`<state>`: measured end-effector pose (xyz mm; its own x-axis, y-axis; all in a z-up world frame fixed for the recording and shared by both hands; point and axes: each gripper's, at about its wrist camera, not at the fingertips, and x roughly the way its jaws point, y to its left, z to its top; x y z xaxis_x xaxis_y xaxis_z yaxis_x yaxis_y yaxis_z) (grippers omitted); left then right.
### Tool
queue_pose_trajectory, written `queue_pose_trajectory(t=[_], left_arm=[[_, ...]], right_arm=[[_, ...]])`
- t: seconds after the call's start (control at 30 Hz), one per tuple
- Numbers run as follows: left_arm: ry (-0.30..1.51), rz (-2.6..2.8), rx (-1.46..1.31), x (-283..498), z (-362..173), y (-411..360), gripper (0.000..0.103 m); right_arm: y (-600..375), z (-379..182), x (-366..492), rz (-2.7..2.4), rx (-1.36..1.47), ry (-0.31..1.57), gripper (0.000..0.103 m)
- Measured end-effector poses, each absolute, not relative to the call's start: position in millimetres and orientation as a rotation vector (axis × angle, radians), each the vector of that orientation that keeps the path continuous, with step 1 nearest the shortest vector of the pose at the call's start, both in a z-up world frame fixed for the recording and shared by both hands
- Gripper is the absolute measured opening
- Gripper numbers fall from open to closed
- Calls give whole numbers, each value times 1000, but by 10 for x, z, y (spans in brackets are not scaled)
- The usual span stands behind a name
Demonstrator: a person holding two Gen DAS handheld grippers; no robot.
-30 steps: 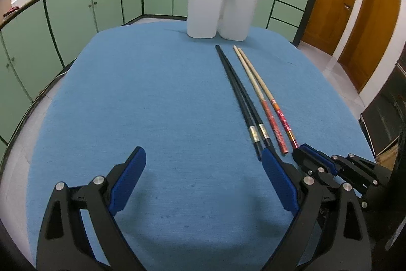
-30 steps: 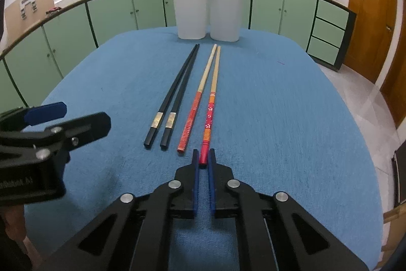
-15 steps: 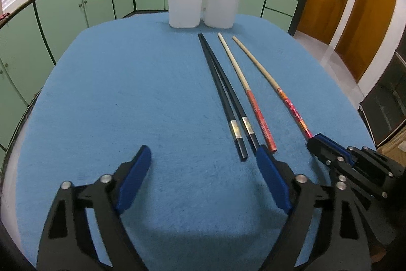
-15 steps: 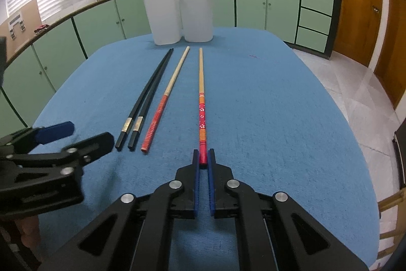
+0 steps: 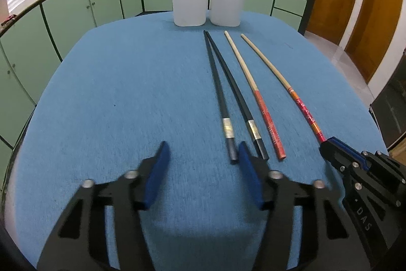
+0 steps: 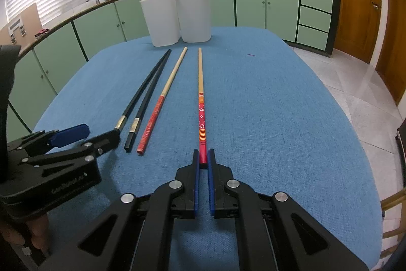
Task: Organize utensils
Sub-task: 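Grasp a black chopstick with the left tool while the right tool grasps a red-patterned one, then carry both chopsticks over the white holder and release them inside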
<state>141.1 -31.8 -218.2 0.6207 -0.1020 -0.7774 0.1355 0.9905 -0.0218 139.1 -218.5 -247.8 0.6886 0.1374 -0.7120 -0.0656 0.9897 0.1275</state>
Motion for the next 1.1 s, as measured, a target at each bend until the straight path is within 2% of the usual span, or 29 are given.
queue_pose_trajectory(t=[0.07, 0.23, 0.57, 1.1], left_arm=[[885, -146, 47, 1400, -2178, -336, 31], [885, -179, 60, 1381, -2171, -397, 7], [868, -169, 30, 1369, -2085, -318, 6], [621, -154, 20, 1259, -1104, -155, 6]], right_arm=[[-2191, -2480, 1392, 114, 96, 803, 6], [-2191, -2485, 1393, 114, 94, 802, 6], [-2201, -2436, 1390, 117, 78, 794, 6], [-2300, -1612, 1376, 117, -5, 608, 6]])
